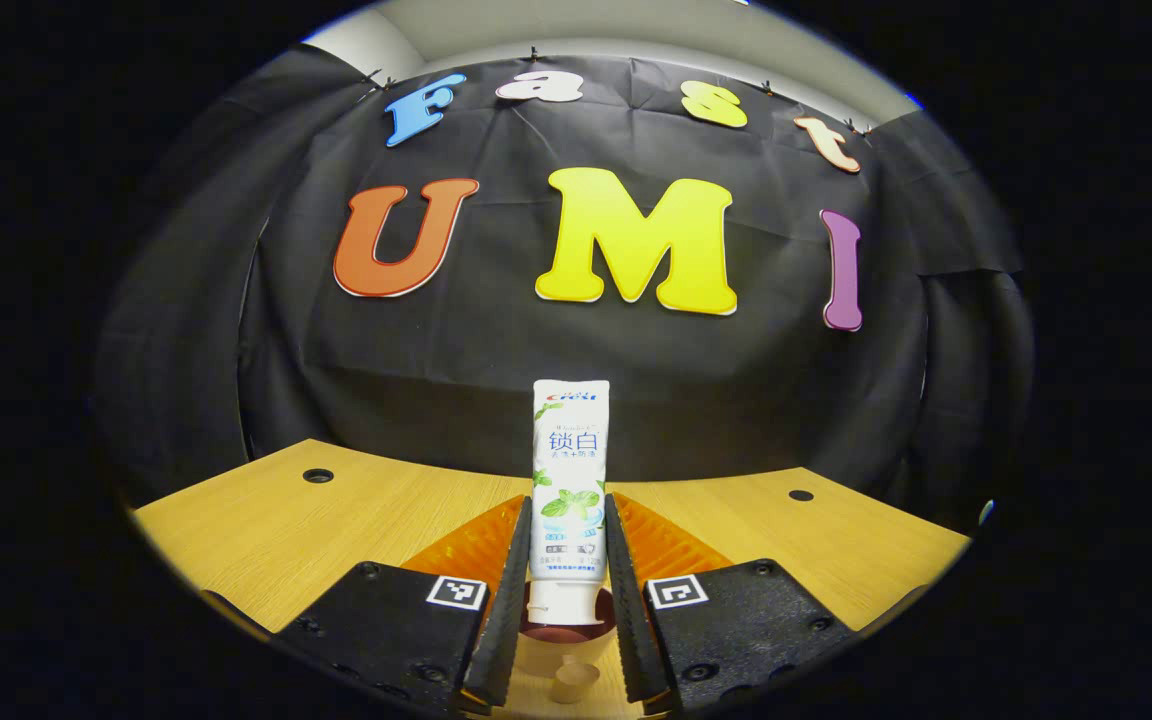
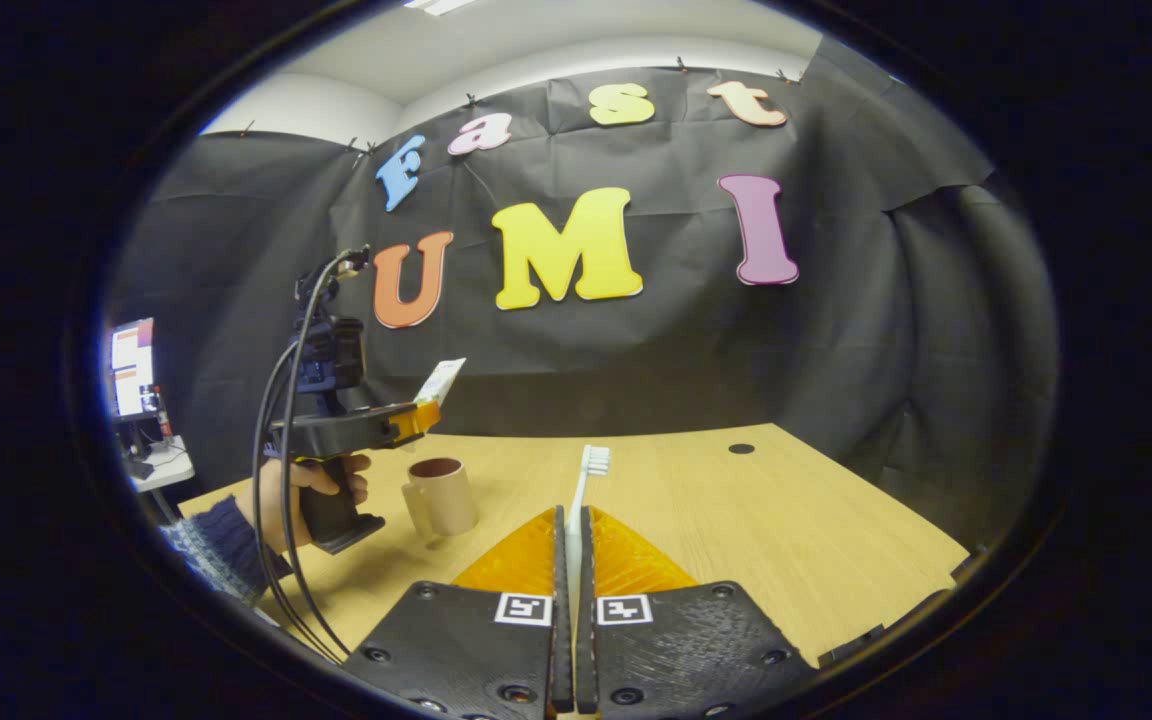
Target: Put the toothbrush and toothpaste on the desktop into the cup, then pick up the cup and place it on the coaster on the desktop.
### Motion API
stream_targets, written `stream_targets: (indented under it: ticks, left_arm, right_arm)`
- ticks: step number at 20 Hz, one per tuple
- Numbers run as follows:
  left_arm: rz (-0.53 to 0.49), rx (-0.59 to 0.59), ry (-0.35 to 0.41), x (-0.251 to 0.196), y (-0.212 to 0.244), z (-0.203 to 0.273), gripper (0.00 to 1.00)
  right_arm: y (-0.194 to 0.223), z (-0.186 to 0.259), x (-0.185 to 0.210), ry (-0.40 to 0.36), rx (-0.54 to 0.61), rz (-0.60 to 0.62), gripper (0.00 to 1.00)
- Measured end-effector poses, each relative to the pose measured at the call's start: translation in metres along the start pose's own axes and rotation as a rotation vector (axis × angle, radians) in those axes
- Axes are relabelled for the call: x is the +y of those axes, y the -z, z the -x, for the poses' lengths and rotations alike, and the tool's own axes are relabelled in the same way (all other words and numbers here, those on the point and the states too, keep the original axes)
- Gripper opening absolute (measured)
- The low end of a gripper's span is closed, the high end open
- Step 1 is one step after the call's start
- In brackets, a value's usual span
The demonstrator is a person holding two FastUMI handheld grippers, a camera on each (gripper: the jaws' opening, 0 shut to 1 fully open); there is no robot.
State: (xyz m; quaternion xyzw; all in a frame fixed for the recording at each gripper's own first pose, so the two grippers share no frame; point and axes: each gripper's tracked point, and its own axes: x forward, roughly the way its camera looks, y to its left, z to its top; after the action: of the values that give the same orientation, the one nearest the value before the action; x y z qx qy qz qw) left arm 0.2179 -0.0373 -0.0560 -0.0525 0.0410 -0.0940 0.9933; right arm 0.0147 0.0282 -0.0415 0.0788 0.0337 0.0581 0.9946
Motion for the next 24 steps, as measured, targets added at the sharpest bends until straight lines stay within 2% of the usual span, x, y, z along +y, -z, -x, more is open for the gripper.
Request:
stream_targets:
  ticks: [1,2,6,7,10,14,16,17,18,20,24]
  left_arm:
    - [0.003,0.007,-0.002,0.001,0.003,-0.001,0.52]
    - [0.009,0.009,0.001,0.000,0.005,-0.002,0.45]
    - [0.011,0.038,-0.016,0.005,0.012,-0.005,0.46]
    - [0.010,0.039,-0.020,0.006,0.013,-0.003,0.46]
    - [0.007,-0.010,-0.012,0.002,-0.003,0.001,0.44]
    - [-0.037,-0.031,-0.007,-0.002,-0.014,0.005,0.42]
    - [-0.037,-0.027,-0.021,-0.001,-0.014,0.013,0.53]
    - [-0.035,-0.044,-0.040,0.003,-0.018,0.017,0.69]
    - [-0.030,-0.072,-0.040,0.002,-0.023,0.023,0.75]
    - [-0.010,-0.099,-0.021,-0.003,-0.023,0.035,1.00]
    - [-0.066,-0.067,-0.041,0.008,-0.001,0.056,0.99]
  right_arm:
    - [0.000,-0.001,0.000,0.000,-0.001,0.001,0.02]
    - [0.000,-0.001,-0.001,0.001,-0.001,0.000,0.02]
    - [-0.001,0.002,0.000,0.000,-0.008,0.000,0.04]
    - [0.000,0.001,0.000,-0.001,-0.008,0.002,0.02]
    - [0.002,0.000,0.002,-0.006,-0.004,0.005,0.04]
    - [0.003,-0.001,0.001,-0.002,-0.004,0.002,0.02]
    - [0.003,-0.001,0.001,-0.004,-0.005,0.003,0.02]
    - [0.004,-0.001,0.001,-0.001,-0.007,0.004,0.02]
    - [0.004,-0.002,0.001,-0.001,-0.008,0.000,0.02]
    - [0.006,-0.005,0.005,-0.008,-0.004,-0.006,0.02]
    - [0.002,-0.023,0.016,-0.018,0.003,-0.013,0.02]
